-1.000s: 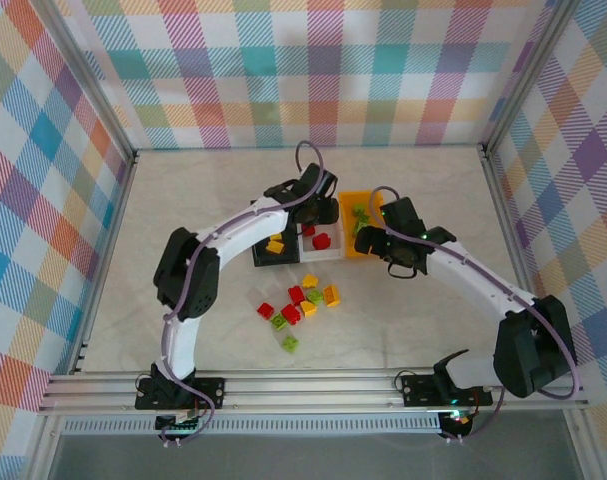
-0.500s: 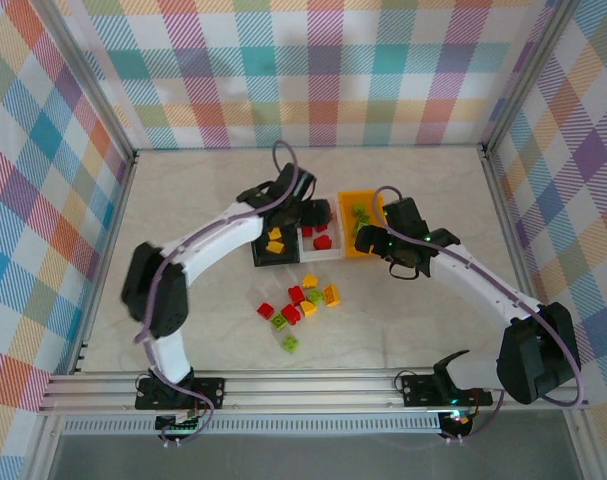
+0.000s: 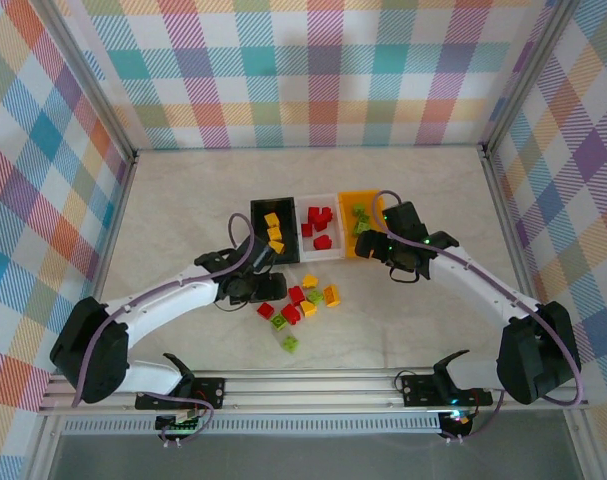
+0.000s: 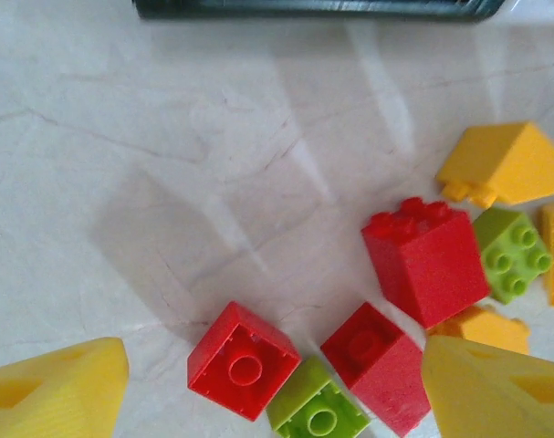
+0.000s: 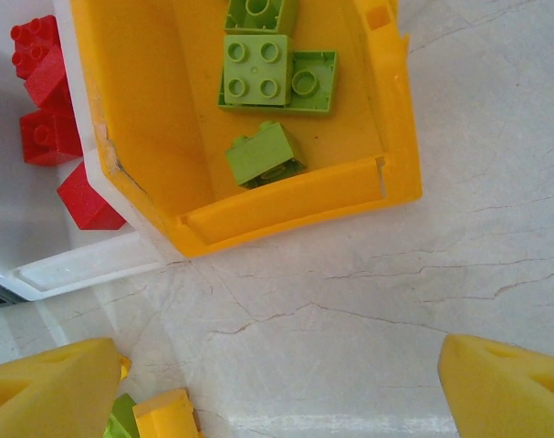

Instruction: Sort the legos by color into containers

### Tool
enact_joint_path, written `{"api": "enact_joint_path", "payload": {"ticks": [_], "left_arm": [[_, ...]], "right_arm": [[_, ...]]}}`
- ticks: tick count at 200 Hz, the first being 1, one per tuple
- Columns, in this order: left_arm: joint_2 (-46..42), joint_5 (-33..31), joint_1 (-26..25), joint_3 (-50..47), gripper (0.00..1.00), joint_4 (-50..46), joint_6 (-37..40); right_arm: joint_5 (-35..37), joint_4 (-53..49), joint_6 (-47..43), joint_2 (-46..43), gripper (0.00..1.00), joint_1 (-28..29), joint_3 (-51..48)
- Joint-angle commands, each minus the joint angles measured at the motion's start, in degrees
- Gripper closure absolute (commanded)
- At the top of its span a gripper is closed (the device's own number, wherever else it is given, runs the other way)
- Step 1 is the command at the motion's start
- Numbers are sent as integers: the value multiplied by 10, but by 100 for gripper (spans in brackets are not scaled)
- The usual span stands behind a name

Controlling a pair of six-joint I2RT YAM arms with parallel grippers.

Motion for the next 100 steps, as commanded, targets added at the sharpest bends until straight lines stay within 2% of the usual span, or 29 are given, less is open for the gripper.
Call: {"api": "enact_joint_path", "payload": {"ticks": [1,45,100], "left_arm": [[17,24,-3,-11,18,9,2],[82,26,-4,-16,26,43,16],[104,-16,-4,-35,40,-13,21]], "right_arm": [[-4,4,6,-20,10,0,-5],[9,-7,0,-34,9,0,-6],[18,-11,0,-49,9,-1,-7]]}}
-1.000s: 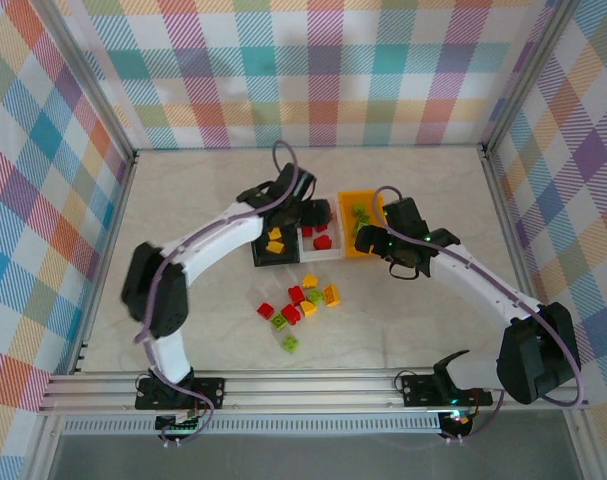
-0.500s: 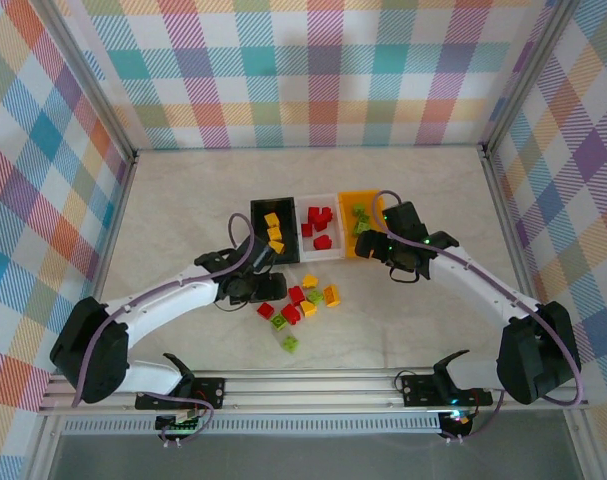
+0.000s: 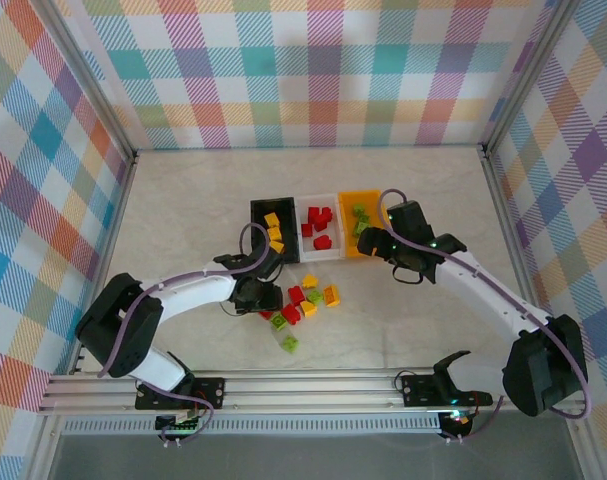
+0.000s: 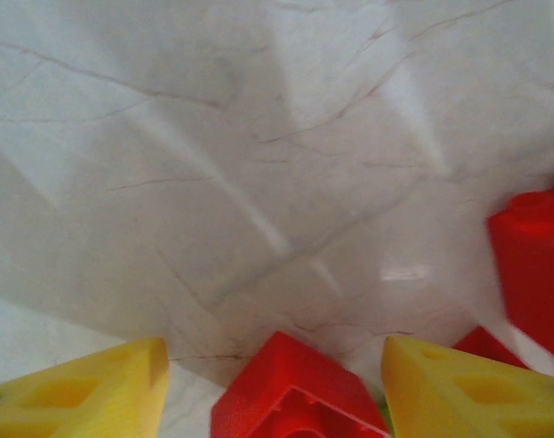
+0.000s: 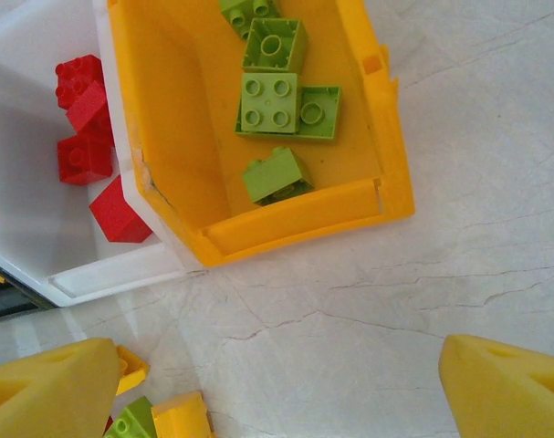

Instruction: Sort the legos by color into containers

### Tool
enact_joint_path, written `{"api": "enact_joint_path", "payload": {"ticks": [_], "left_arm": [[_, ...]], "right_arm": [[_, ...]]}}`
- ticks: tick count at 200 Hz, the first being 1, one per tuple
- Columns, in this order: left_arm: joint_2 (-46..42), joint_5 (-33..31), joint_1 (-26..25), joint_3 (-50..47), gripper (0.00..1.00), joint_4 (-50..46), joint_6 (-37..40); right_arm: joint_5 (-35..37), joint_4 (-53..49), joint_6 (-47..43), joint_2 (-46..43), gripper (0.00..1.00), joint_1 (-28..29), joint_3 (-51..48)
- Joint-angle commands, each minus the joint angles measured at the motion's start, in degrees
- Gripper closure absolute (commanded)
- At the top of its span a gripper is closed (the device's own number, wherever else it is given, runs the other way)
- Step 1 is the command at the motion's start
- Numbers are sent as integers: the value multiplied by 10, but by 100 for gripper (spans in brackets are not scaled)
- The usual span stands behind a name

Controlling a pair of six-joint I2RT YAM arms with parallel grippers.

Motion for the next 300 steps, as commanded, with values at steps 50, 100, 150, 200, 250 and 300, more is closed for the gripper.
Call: {"api": "enact_joint_path", "payload": {"ticks": [50,100,150,200,250,300], "left_arm": [[-2,-10,-4,-37,55,-17,-9],[-44,-18,-11,9,66,-49,-8],[-41,-57,-11,169,66,-85,32],[163,-62,4,411,68,-60,87],[335,-91,19,634,59,-106,112],[385,-79,42,755,26,-152,118]], "right_arm": [[4,0,4,-2,9,-1,-9],[7,-4,4,-5,9,-2,-8],[4,-1,11,-17,9,-2,-17],[1,-7,9,-17,9,-2,-31],[-55,16,-16,-16,9,9,-54],[-85,62,-15,4,10,103,-90]]}}
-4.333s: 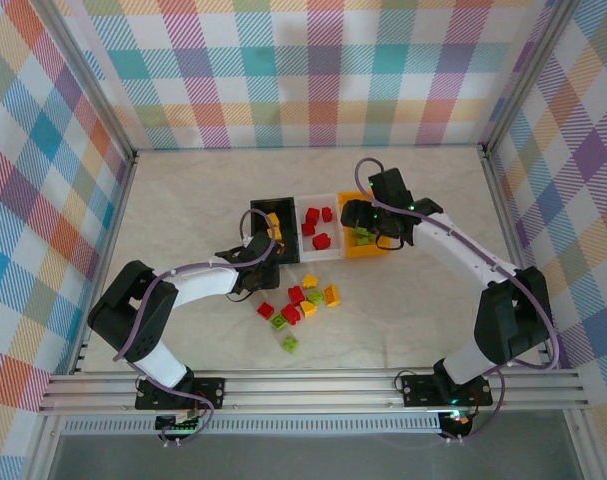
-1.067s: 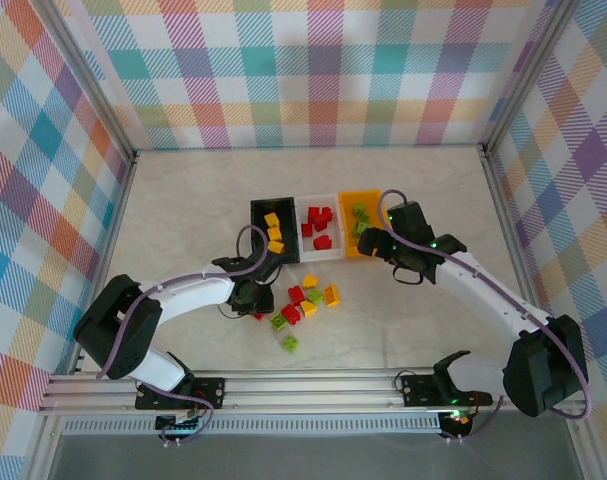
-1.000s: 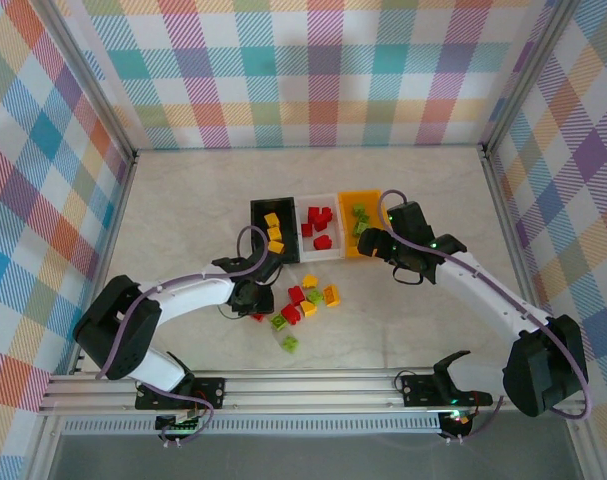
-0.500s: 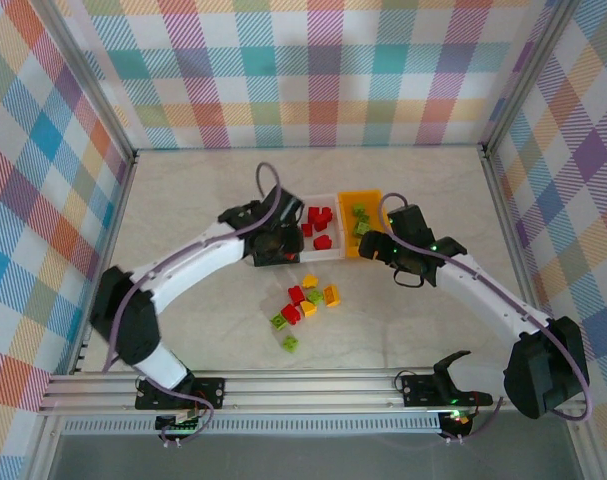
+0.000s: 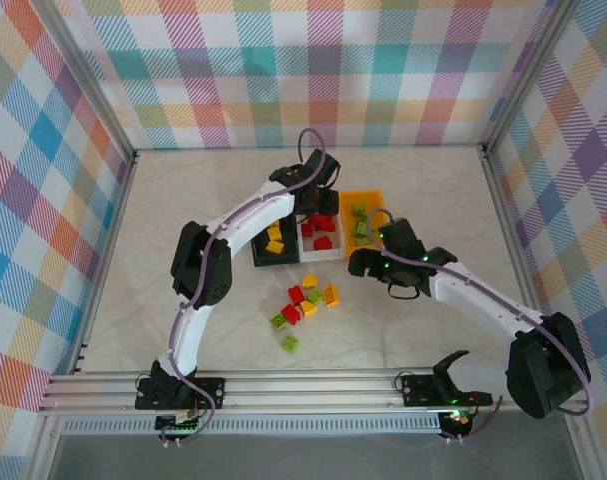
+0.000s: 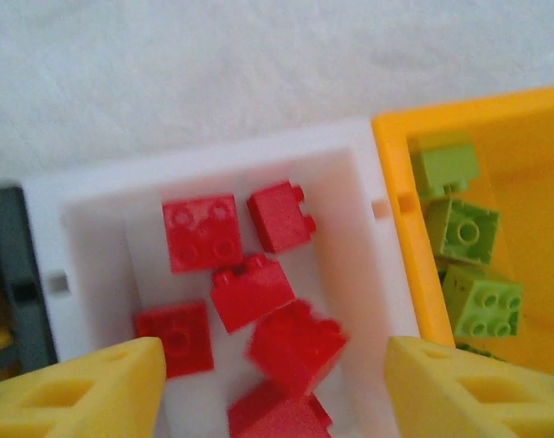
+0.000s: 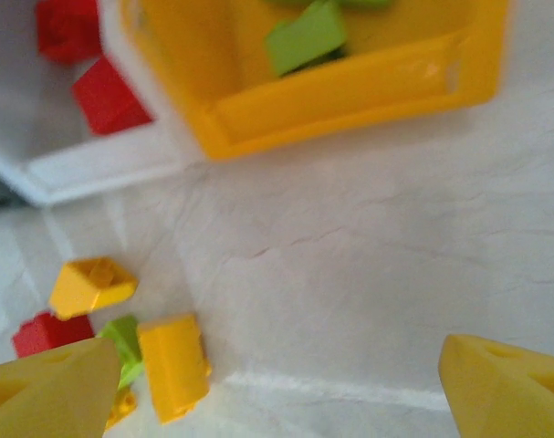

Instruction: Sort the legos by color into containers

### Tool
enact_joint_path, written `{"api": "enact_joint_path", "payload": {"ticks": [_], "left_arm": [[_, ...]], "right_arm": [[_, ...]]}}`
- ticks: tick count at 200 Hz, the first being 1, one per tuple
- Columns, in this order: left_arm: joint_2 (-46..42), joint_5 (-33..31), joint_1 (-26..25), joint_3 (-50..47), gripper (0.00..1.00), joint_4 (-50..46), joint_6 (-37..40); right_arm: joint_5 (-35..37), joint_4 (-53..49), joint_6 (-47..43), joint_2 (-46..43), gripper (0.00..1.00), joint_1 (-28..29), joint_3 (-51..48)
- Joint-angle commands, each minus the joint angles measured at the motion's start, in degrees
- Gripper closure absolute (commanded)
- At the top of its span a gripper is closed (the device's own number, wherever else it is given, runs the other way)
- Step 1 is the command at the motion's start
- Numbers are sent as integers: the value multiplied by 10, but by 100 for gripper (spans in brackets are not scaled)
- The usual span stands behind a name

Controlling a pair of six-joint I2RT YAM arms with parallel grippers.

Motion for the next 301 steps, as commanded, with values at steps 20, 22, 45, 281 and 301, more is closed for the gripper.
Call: {"api": "enact_joint_path", "payload": {"ticks": [20,22,45,281,301], "left_arm": [[-50,19,13,33,18,-22,2],[-57,23,13,26,18,-18,1],[-161,54,12,-78,12,42,-18],[-788,-2,-22,-831,0,95,-154],[-790,7,-22,-834,1,96,-147]], "right_arm": [[-31,59,5,30,13,83,-22],[-31,61,5,33,14,85,-21],[-28,75,10,72,19,106,-12],[-79,64,-59,245,68,129,247],[-75,56,-74,323,67,129,342]]}}
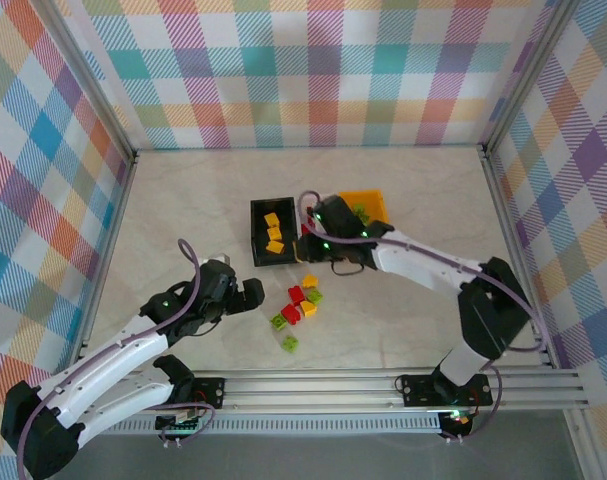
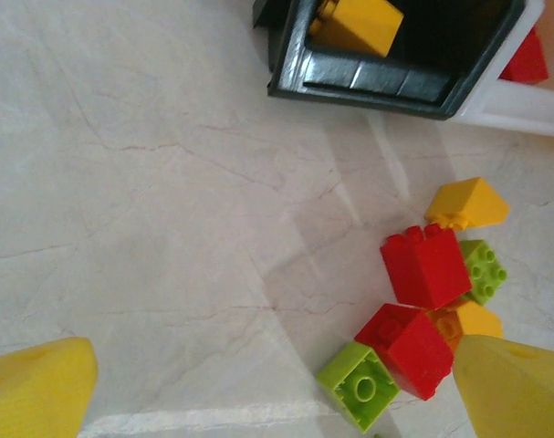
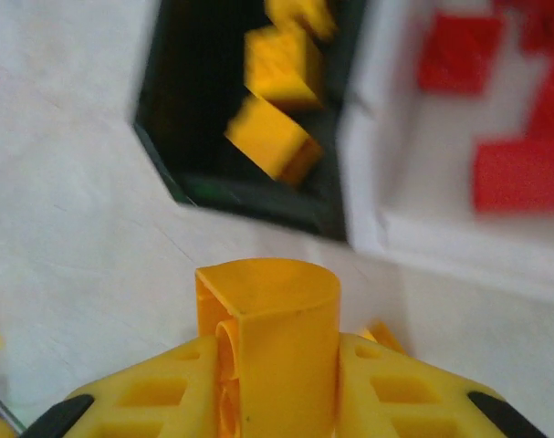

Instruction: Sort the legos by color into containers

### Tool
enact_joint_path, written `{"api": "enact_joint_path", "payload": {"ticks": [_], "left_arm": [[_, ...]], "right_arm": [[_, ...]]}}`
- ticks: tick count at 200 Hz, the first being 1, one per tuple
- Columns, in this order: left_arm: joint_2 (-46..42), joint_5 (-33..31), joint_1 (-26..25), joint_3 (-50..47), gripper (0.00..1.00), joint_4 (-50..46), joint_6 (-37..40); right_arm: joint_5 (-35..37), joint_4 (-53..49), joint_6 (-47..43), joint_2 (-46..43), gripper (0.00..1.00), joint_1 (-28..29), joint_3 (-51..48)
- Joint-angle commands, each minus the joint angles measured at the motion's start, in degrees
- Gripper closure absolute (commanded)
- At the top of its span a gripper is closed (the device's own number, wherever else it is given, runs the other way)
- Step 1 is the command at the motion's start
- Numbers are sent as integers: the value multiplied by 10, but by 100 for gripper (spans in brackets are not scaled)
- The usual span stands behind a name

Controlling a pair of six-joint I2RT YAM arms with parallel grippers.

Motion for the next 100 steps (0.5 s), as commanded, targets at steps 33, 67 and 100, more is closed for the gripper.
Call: {"api": "enact_joint_path", "payload": {"ticks": [33,67,100], "left_arm": [[-6,29,-3,-11,2,2,18],[12,59,-4,-4,2,14,39],[53,91,-6,-5,4,40,49]], "right_arm": [[-8,-44,-46,209,66,3,241],[3,-74,-43,289,57,0,360],[-21,-61,-35,293,26,-10,390]]}}
